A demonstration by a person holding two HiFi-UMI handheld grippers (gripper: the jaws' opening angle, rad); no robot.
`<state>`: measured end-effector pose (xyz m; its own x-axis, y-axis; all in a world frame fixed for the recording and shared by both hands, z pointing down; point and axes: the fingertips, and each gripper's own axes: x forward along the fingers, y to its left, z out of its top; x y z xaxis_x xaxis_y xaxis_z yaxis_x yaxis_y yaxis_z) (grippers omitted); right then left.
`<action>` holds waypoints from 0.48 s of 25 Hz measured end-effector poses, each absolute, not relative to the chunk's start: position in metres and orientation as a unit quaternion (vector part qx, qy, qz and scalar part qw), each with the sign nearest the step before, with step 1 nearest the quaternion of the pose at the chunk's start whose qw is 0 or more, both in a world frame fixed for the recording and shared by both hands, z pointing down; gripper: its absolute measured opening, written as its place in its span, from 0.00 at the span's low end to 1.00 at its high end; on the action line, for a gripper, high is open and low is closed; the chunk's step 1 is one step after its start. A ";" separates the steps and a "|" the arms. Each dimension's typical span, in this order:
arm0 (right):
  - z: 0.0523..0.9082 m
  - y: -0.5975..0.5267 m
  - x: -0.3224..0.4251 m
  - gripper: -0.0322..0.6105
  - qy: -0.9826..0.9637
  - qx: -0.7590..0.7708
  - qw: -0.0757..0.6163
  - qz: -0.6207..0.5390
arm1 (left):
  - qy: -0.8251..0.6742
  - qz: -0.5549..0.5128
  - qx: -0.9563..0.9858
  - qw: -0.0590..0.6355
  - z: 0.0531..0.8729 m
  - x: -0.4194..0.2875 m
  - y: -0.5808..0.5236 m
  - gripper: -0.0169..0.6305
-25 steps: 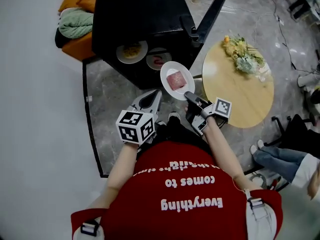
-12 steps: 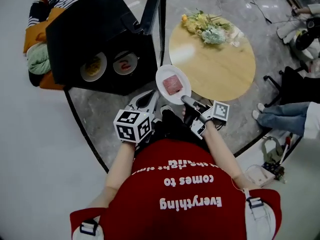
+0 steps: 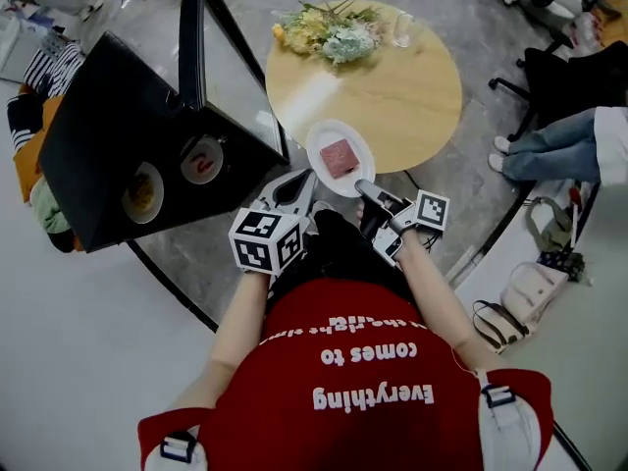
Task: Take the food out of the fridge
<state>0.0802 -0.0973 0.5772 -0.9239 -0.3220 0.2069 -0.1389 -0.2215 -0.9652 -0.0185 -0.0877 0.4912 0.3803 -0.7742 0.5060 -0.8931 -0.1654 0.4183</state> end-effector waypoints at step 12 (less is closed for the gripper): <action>0.656 -0.137 0.101 0.13 0.570 -0.269 0.129 -0.765 | -0.501 0.134 0.772 0.368 0.540 0.005 -0.124 0.02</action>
